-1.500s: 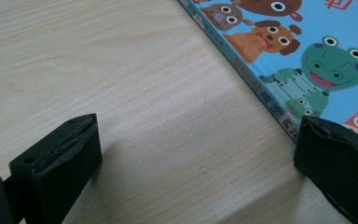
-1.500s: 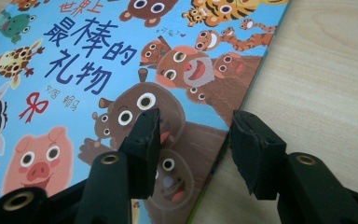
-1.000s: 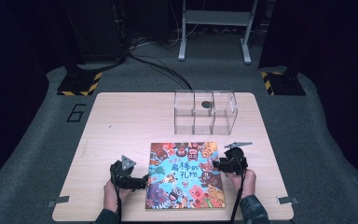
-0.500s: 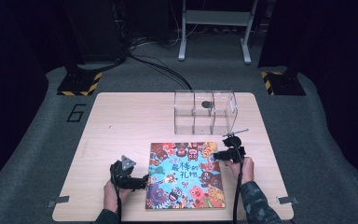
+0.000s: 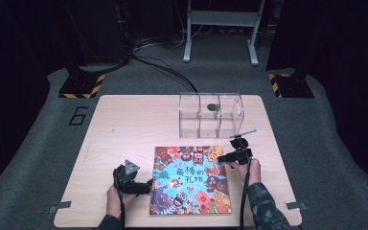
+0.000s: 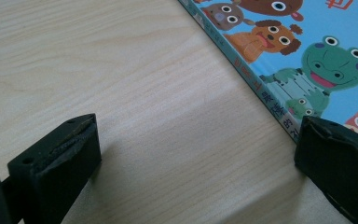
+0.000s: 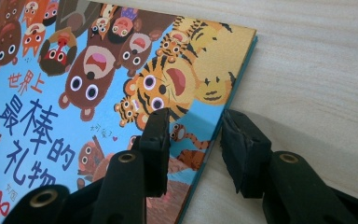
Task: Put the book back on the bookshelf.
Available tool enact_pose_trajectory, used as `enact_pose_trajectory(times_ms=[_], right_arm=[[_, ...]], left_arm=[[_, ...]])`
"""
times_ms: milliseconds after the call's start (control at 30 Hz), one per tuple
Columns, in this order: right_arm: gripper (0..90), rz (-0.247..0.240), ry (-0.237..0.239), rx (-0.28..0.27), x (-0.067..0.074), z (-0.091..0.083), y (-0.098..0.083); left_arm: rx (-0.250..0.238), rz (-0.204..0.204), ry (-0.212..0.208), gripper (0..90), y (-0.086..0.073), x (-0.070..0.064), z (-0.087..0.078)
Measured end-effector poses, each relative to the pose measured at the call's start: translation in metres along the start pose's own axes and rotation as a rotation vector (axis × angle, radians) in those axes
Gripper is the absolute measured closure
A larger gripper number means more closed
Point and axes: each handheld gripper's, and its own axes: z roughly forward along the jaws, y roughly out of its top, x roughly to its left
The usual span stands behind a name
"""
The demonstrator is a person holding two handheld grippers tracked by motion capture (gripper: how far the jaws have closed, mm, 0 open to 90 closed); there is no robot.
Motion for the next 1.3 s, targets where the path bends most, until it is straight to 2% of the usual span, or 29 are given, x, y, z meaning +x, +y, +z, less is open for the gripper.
enact_pose_trajectory(times_ms=[133, 333, 367, 433, 467, 500, 867, 967, 1000, 1067, 1167, 1300], right_arm=[[61.8, -0.006, 0.002, 0.008, -0.001, 0.0, 0.001], [61.1, 0.023, 0.028, 0.002, 0.0, 0.0, -0.001], [61.2, 0.014, 0.027, -0.004, -0.001, 0.0, -0.001], [61.6, 0.027, 0.037, -0.009, -0.001, -0.002, -0.002], [61.6, 0.028, 0.034, -0.028, 0.0, -0.002, -0.003], [61.6, 0.028, 0.036, -0.021, 0.0, -0.004, -0.003], [60.5, -0.037, 0.039, -0.089, 0.014, -0.027, 0.001], [60.3, -0.021, 0.06, -0.108, 0.015, -0.031, 0.001], [60.2, -0.012, 0.107, -0.147, 0.014, -0.035, 0.001], [59.3, 0.004, 0.127, -0.147, 0.015, -0.039, 0.001], [57.4, -0.01, 0.143, -0.154, 0.015, -0.041, 0.004], [56.2, -0.005, 0.161, -0.149, 0.015, -0.041, 0.006]], left_arm=[[-0.001, -0.001, 0.0, 0.0, 0.0, 0.0, 0.0], [-0.001, 0.0, 0.0, 0.0, 0.0, 0.0, 0.0], [-0.001, -0.001, 0.0, 0.0, 0.0, 0.0, 0.0], [-0.002, -0.001, 0.0, 0.0, 0.0, 0.0, 0.0], [-0.002, -0.001, 0.0, 0.0, 0.0, 0.0, 0.0], [-0.002, -0.001, 0.0, 0.0, 0.0, 0.0, 0.0], [-0.002, 0.004, 0.003, 0.2, 0.0, 0.0, 0.0], [-0.017, -0.011, -0.002, 1.5, -0.001, -0.001, 0.0], [-0.018, -0.01, -0.003, 1.6, -0.001, -0.001, 0.0], [-0.018, -0.012, -0.004, 1.6, -0.001, -0.001, 0.0], [-0.018, -0.01, -0.004, 1.6, -0.001, -0.001, 0.0], [-0.019, -0.012, -0.005, 1.6, -0.001, -0.001, 0.0]])
